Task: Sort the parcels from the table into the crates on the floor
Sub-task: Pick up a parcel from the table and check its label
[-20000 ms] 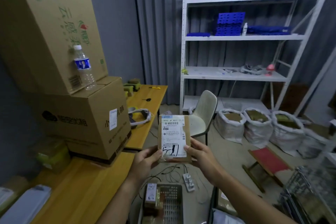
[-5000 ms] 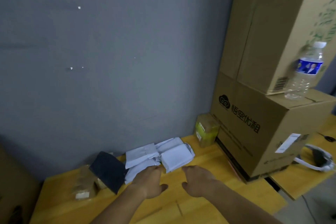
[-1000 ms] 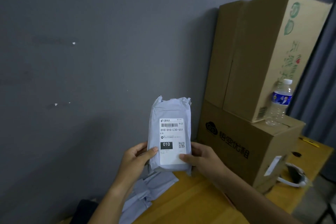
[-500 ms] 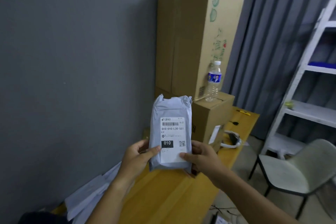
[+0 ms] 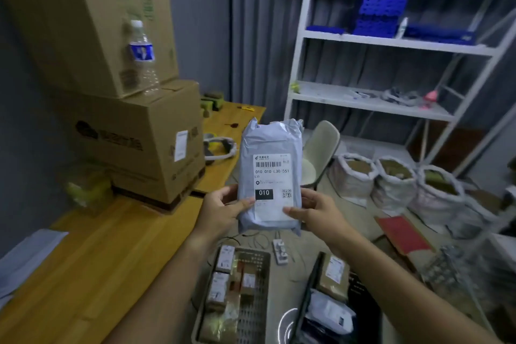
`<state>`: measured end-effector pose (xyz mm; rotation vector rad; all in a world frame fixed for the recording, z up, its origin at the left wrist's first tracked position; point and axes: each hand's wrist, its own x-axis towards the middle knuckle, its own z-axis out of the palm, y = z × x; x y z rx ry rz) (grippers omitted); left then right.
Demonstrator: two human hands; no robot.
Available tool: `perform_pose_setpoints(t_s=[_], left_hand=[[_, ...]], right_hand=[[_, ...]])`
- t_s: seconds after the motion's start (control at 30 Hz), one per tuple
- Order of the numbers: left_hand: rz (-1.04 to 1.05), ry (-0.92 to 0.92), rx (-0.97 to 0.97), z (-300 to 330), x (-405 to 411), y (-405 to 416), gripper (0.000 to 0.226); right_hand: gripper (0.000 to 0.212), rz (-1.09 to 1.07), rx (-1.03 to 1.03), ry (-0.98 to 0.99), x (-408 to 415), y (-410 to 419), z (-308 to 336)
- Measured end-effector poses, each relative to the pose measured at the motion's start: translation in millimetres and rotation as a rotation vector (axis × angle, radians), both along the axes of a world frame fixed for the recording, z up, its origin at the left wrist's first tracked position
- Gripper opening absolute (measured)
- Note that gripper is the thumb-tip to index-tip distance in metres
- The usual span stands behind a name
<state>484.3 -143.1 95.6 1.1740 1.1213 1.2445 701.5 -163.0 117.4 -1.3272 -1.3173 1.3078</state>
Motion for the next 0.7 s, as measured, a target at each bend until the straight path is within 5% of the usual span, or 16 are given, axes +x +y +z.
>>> perform_pose_setpoints(t_s=[0.3, 0.7], left_hand=[[-0.205, 0.047, -0.098, -49.1, 158.5, 7.8, 0.022], [-0.374, 0.072, -0.388, -160.8, 234.3, 76.0, 0.029]], right_hand=[[0.035, -0.264, -0.136, -0.029, 147.4, -35.2, -46.9], [0.039, -0.442, -0.371, -0.045, 211.0, 6.5, -147.5]])
